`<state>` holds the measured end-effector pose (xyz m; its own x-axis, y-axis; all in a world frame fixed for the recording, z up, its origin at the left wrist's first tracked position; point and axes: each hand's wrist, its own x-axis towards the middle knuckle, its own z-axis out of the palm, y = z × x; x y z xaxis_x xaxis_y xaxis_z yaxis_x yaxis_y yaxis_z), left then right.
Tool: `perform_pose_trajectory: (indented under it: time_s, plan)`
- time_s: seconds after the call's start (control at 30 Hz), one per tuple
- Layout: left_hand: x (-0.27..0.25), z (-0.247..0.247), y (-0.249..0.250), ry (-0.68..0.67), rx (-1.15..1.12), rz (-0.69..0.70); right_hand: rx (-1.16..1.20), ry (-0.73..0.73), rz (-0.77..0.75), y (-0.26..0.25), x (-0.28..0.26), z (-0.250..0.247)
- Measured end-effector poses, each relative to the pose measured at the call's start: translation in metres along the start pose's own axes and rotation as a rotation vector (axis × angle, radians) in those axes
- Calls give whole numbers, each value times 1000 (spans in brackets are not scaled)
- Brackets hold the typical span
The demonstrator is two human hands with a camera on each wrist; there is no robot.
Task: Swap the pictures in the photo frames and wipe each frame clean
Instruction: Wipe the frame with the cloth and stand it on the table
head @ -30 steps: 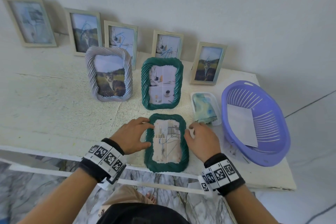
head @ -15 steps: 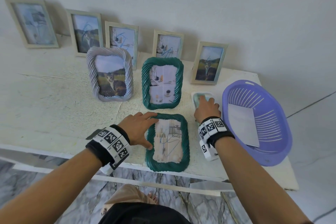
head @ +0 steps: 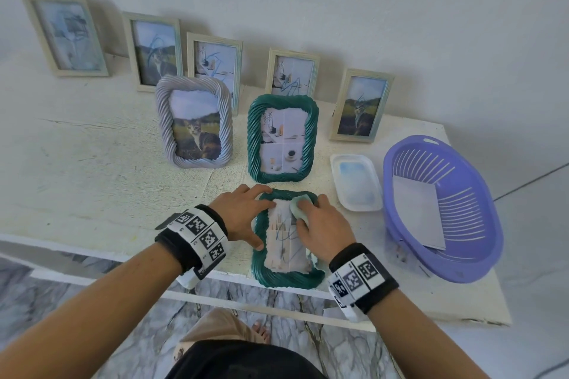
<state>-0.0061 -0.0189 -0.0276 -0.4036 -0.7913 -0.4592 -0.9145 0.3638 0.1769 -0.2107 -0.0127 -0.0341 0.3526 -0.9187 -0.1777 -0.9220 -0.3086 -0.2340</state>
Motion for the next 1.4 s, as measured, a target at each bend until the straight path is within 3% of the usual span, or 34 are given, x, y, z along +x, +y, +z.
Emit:
perform_pose_trajectory:
  time_s: [0.13,0.27,0.37,0.57,0.8,0.93,1.13,1.3,1.4]
  plan:
    - [2,1,0,-13,-5,-18,80,-23,22,-4,8,8]
    - [3,0,1,-11,-7,-16,185,-66,-90,-20,5,15]
    - [3,-1,1,2,13,-19,128,-105,-148,-22,-3,18]
    - [4,-4,1,9,-6,-22,13,-29,-65,-15,17,7]
    - [4,-5,0,4,-32,-22,43,-226,-241,-8,4,-1]
    - [4,-5,-1,1,-34,-20,-10,-112,-160,-7,22,-2]
    - [3,-5,-2,-1,-38,-14,82,-255,-260,-5,8,0]
    - [4,-7,-2,-10,-3,-3,20,-115,-147,3,22,-1]
    - [4,-7,-2,-6,9,0,52,-170,-215,-7,6,8]
